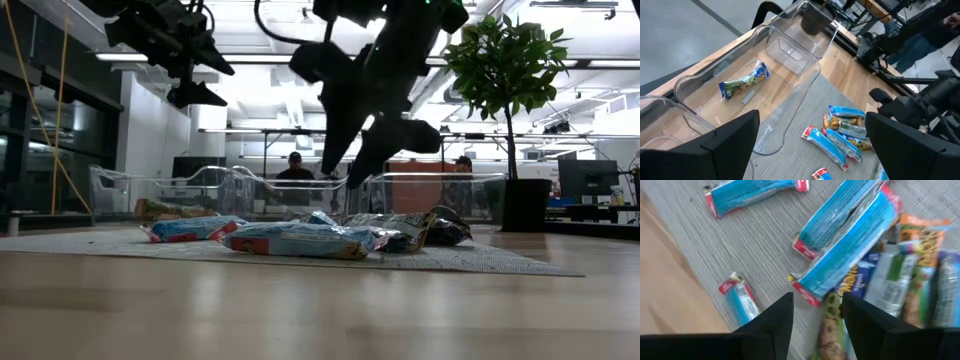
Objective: Pick and place Granola Bars by type
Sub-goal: Put the blue granola bar into the middle transparent bin
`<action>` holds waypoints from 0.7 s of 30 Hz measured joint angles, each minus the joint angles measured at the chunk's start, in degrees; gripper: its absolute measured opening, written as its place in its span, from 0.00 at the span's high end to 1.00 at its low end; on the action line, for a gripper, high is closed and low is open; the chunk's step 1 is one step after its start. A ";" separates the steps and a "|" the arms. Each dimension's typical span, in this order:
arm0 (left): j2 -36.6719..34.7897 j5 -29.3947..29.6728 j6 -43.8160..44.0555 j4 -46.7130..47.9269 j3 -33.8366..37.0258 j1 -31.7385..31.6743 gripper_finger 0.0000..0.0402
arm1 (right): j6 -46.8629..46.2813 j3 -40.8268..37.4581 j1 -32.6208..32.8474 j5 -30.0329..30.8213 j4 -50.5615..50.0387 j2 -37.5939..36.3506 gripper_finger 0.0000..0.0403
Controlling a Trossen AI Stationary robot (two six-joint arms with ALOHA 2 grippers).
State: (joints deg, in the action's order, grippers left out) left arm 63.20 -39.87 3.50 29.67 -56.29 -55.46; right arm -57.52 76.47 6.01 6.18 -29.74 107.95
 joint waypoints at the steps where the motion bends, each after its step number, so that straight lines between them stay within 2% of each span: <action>1: 0.00 -0.03 -0.03 0.00 0.00 0.01 0.11 | -0.71 0.00 0.23 0.06 0.06 0.48 0.62; 7: 0.00 -0.26 -0.12 0.04 0.00 -0.02 0.11 | -0.93 -0.09 1.30 -0.02 0.33 4.11 0.62; 13: 0.00 -1.67 -0.19 0.30 0.00 0.00 0.11 | 0.64 -0.09 1.35 1.46 0.20 4.38 0.62; 17: 0.00 -1.73 -0.19 0.50 0.00 0.00 0.11 | 4.46 -0.08 0.71 -1.38 1.49 4.34 0.62; 21: 0.00 -3.03 -0.18 0.50 0.00 0.00 0.11 | 6.10 -0.09 0.51 -1.75 -0.82 4.34 0.62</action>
State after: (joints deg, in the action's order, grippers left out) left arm 63.20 -42.90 3.33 30.17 -56.29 -55.46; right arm -51.43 76.38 6.52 4.42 -30.56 112.29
